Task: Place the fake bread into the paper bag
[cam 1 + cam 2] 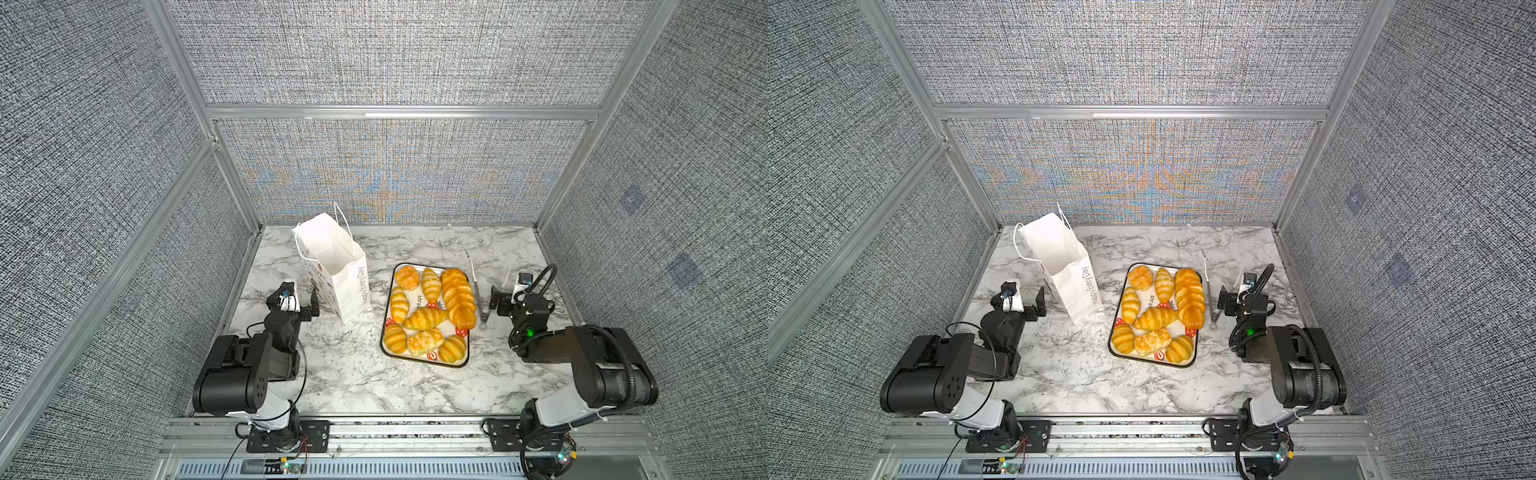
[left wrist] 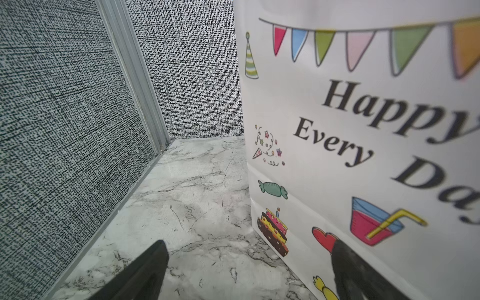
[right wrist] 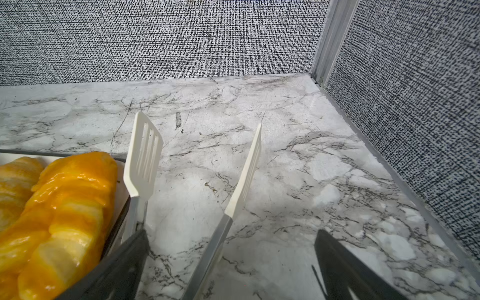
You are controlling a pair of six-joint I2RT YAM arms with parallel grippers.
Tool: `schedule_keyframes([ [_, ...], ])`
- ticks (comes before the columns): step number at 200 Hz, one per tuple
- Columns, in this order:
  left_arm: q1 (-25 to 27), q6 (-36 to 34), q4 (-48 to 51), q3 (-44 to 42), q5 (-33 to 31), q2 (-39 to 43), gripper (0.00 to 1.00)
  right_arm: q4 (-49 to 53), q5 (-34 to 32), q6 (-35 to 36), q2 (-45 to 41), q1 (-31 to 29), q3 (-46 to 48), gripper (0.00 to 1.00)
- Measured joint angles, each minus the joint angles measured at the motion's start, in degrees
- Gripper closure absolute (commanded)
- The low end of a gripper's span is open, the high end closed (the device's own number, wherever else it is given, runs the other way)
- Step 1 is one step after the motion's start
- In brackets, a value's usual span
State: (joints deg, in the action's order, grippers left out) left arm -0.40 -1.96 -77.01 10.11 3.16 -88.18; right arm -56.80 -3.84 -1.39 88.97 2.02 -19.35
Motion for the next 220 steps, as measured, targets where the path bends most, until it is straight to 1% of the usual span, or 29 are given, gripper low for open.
schedule_keyframes([
  [220, -0.11, 0.02, 0.02, -0.04, 0.04, -0.09, 0.01, -0.35, 0.02, -0.02, -0.26, 0.24, 0.57, 0.01],
])
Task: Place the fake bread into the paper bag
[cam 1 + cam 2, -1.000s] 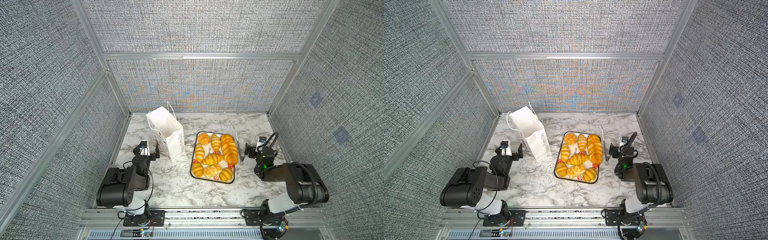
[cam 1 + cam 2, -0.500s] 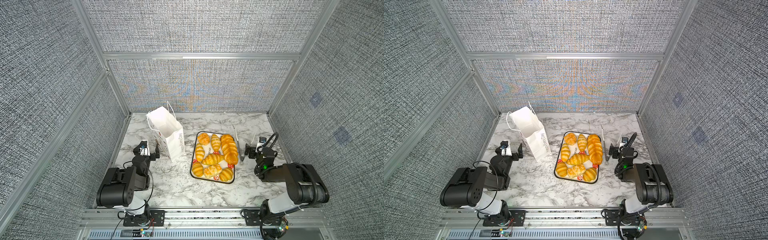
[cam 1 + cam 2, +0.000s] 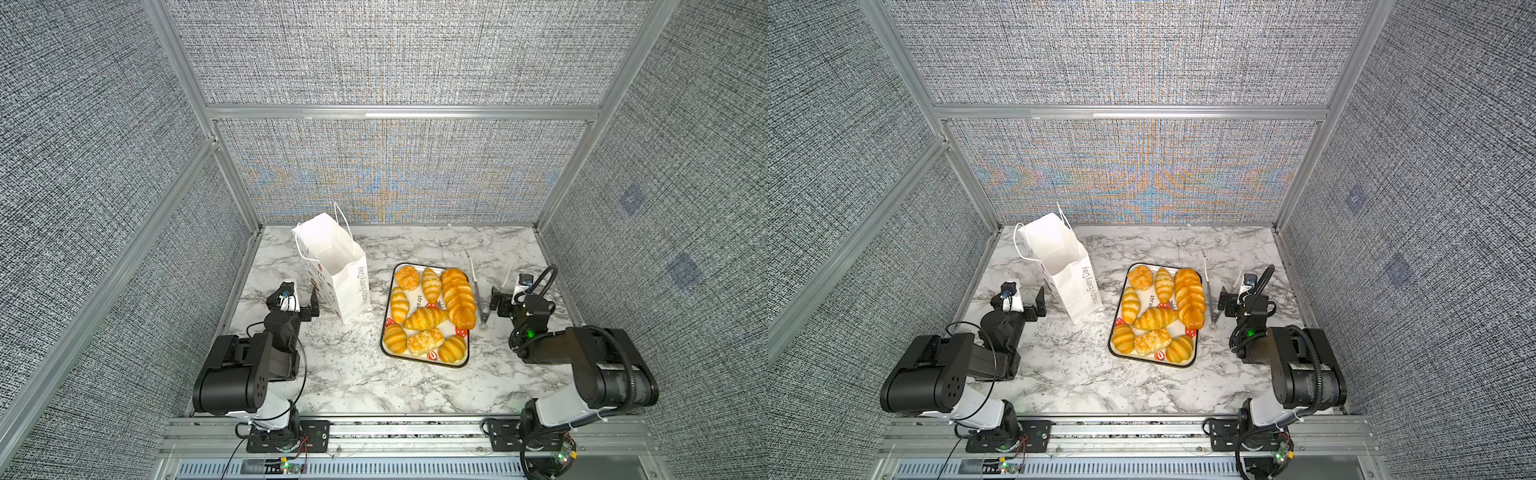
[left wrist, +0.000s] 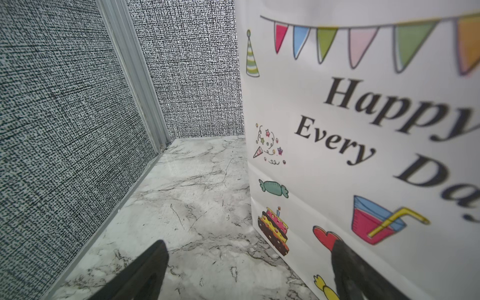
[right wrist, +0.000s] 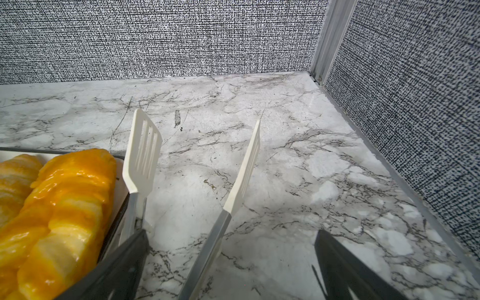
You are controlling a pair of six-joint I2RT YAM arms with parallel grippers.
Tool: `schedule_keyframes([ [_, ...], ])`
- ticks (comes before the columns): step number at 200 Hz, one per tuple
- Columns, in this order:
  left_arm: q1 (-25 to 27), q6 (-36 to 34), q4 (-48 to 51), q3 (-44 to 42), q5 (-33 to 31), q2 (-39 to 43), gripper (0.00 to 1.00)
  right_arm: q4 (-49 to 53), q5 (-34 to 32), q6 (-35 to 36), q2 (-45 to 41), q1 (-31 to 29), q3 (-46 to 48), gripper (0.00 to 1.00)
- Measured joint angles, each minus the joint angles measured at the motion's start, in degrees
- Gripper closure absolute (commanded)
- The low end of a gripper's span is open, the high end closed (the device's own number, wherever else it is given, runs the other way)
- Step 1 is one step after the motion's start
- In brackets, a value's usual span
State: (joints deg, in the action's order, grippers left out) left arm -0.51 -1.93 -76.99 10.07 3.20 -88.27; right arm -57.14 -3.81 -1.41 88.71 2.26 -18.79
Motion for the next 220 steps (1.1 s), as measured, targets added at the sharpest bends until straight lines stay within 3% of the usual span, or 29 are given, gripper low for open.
schedule_keyframes([
  [94, 0.02, 0.00, -2.71, -3.02, -0.28, 0.00, 0.01, 0.00, -0.02, 0.00, 0.00, -0.02, 0.02, 0.01],
  [162, 0.28, 1.57, -11.85, -9.81, -8.04, 4.39, 0.01, -3.02, -3.50, -0.09, -6.69, -1.33, 5.64, 0.01],
  [185, 1.01, 1.95, -11.67, -9.84, -10.12, 10.91, 0.01, -0.09, -7.30, -0.44, -12.28, -2.80, 5.16, 0.01],
  [220, 3.32, 3.45, -1.68, -9.57, -12.20, 29.70, 0.01, 13.07, -14.91, -5.27, -19.12, -3.34, -1.36, 0.01],
])
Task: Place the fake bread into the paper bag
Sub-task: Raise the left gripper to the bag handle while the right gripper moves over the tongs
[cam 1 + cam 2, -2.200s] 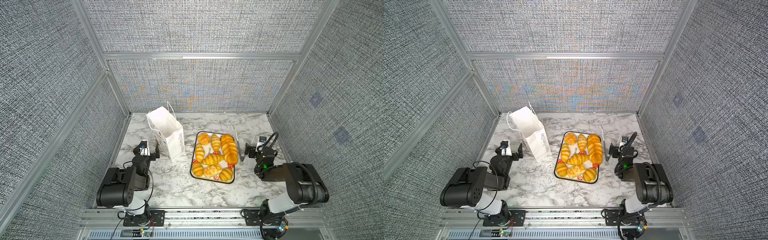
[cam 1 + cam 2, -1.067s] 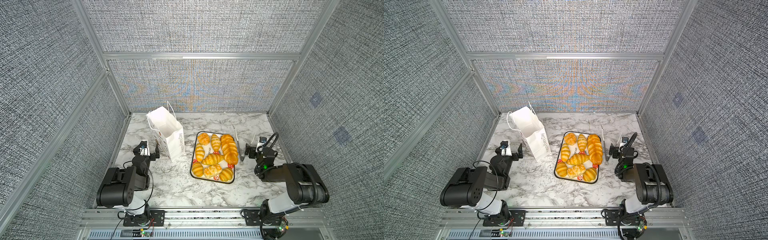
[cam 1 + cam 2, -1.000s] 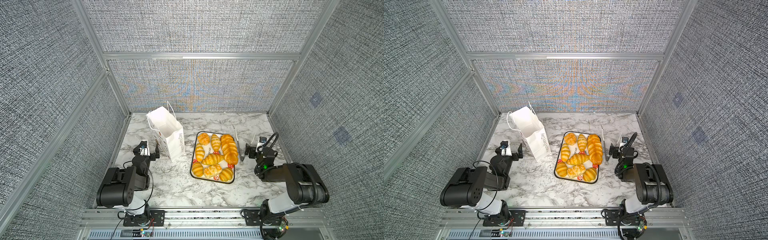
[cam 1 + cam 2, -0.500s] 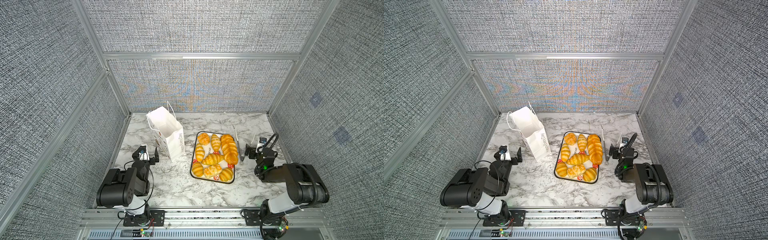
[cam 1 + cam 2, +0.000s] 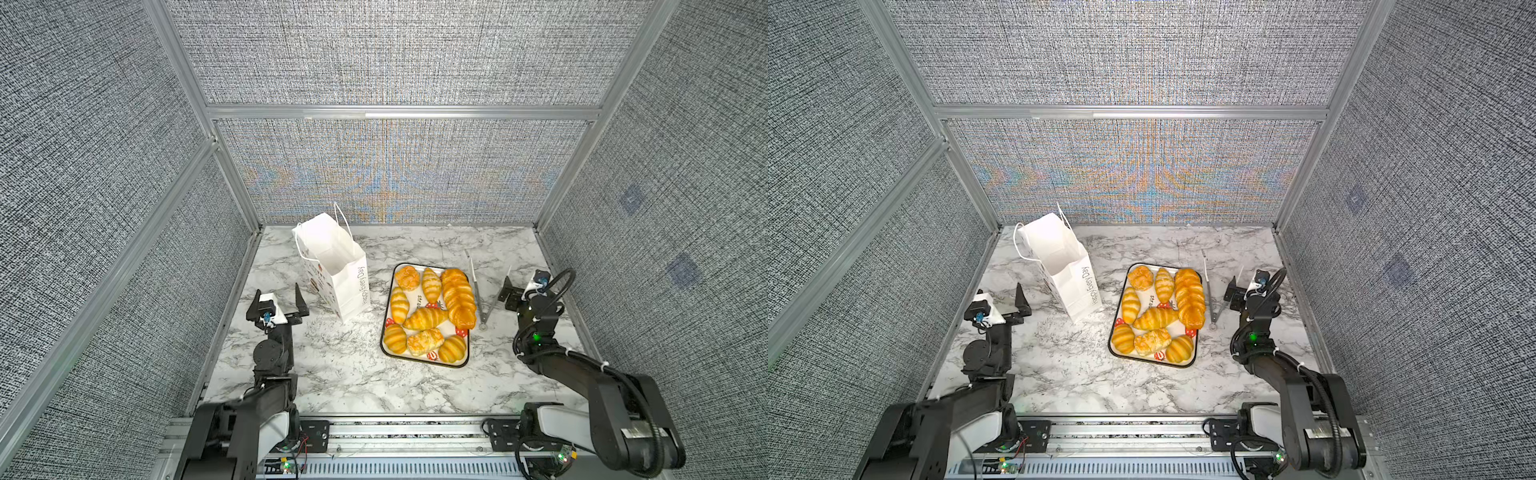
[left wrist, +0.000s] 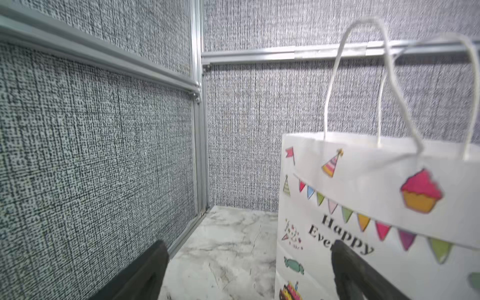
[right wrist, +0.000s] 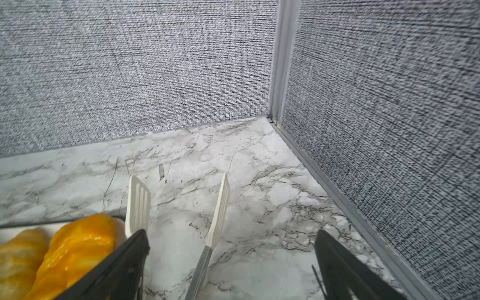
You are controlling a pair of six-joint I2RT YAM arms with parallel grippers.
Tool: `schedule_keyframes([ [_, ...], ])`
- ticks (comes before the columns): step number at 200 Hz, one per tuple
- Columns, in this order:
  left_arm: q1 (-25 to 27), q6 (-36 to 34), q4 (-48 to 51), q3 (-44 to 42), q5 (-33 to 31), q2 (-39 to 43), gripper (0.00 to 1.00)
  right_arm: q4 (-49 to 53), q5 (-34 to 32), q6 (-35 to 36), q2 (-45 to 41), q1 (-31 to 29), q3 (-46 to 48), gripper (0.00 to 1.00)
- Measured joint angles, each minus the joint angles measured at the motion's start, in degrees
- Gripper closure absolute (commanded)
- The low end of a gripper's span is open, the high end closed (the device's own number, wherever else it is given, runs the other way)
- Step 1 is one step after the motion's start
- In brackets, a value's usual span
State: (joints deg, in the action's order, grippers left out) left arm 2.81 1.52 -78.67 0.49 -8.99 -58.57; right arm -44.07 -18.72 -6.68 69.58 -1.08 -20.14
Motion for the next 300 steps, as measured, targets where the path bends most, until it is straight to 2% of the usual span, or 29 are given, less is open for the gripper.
schedule_keyframes([
  [30, 1.57, 4.39, 11.93, 1.40, 0.07, 12.41, 0.01, 16.28, -6.14, -6.67, -2.86, -0.20, -9.27, 0.01],
  [55, 1.99, 10.91, 20.92, 3.50, -1.22, 19.41, 0.01, 36.09, -11.37, -16.26, -0.07, -0.37, -23.85, 0.01],
  [88, 2.10, 21.55, 35.41, 10.73, -2.75, 23.37, 0.01, 59.82, -13.31, -25.88, 6.78, -0.66, -42.84, 0.01],
  [119, 2.10, 30.97, 52.87, 21.79, -1.51, 24.22, 0.01, 71.76, -11.43, -27.02, 9.27, -3.23, -45.83, 0.01],
  [136, 2.21, 33.92, 59.60, 26.16, -1.27, 24.57, 0.01, 74.44, -9.81, -26.91, 9.40, -4.48, -45.75, 0.01],
  [158, 2.25, 34.05, 67.49, 32.24, -0.24, 24.22, 0.01, 75.76, -7.28, -25.68, 9.99, -5.77, -45.46, 0.01],
  [192, 2.25, 30.27, 75.91, 41.75, 0.85, 21.29, 0.01, 77.05, -4.44, -23.50, 10.86, -7.37, -45.83, 0.01],
  [249, 2.23, 21.49, 85.79, 58.14, 9.22, 5.90, 0.05, 77.92, -2.38, -21.57, 10.86, -7.87, -45.03, 0.01],
  [268, 2.10, 19.87, 89.18, 60.52, 10.80, 2.19, 0.07, 78.14, -1.62, -21.35, 10.93, -7.87, -45.00, 0.01],
  [300, 1.86, 18.03, 91.27, 60.89, 12.02, 0.98, 0.12, 78.47, -0.48, -20.94, 11.69, -7.87, -44.50, 0.01],
])
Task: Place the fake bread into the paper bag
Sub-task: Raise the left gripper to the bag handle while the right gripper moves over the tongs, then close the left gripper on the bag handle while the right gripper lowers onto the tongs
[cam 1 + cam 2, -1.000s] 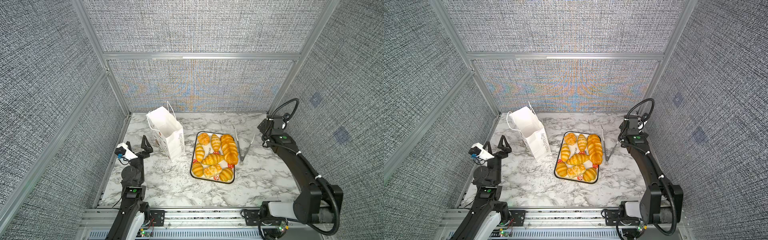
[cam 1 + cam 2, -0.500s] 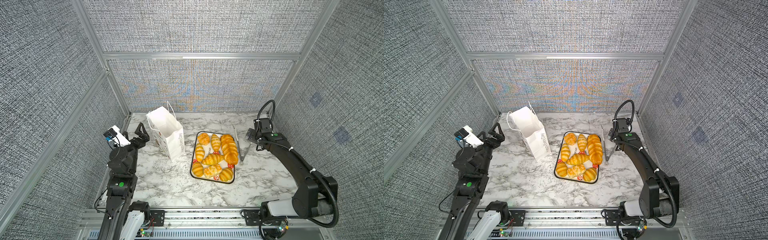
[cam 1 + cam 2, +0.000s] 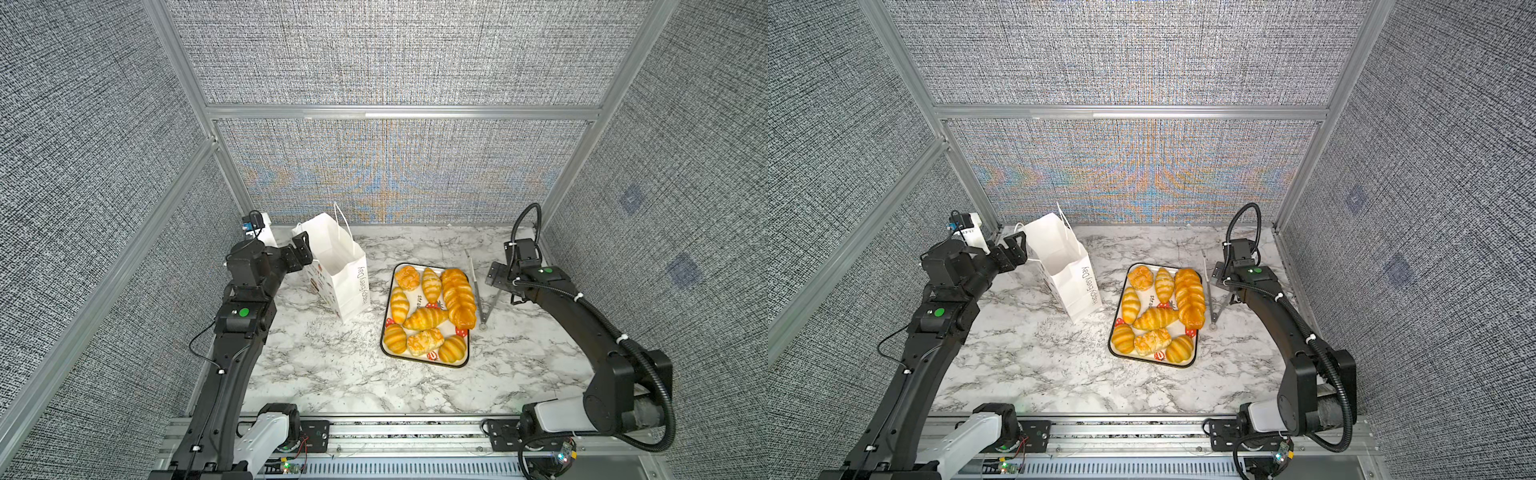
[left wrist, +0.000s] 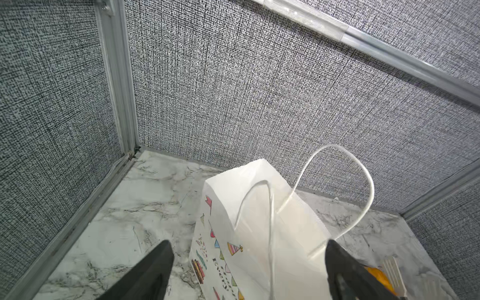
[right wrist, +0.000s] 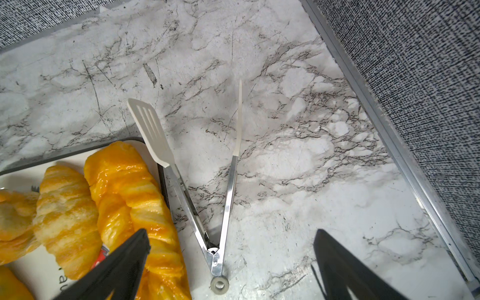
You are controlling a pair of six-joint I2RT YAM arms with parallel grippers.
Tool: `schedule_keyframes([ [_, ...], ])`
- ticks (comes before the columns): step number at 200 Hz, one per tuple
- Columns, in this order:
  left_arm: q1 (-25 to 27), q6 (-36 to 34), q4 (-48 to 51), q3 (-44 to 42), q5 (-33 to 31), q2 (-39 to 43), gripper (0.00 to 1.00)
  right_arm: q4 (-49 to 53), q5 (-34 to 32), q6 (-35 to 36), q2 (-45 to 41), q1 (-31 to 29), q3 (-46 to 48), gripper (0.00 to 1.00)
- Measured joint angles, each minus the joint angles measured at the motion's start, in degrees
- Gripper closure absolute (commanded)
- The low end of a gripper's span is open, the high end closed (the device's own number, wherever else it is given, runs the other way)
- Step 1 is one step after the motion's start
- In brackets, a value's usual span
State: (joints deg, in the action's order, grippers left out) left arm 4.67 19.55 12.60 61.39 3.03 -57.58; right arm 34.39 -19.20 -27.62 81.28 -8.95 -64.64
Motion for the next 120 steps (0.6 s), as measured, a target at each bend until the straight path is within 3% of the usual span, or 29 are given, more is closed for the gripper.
schedule_keyframes([
  [18, 0.00, -1.01, 0.26, -0.09, 0.63, -0.57, 0.16, 0.33, 0.13, 0.48, 0.17, 0.00, 0.76, 0.01],
  [46, -0.04, -1.53, -0.04, -1.25, 2.25, -1.16, 0.31, 0.98, 0.39, 0.59, 0.04, 0.00, 1.77, 0.01],
  [71, -0.26, -2.01, -0.24, -1.99, 3.61, -1.88, 0.34, 1.38, 1.18, 0.59, 0.02, 0.00, 2.19, 0.01],
  [93, -0.46, -2.25, -0.81, -2.93, 4.48, -1.88, 0.56, 1.75, 1.66, 0.55, -0.24, 0.02, 2.62, 0.01],
  [120, -0.79, -2.75, -1.42, -3.80, 4.63, -1.90, 0.70, 1.81, 2.40, 0.35, -0.94, 0.02, 3.58, 0.01],
])
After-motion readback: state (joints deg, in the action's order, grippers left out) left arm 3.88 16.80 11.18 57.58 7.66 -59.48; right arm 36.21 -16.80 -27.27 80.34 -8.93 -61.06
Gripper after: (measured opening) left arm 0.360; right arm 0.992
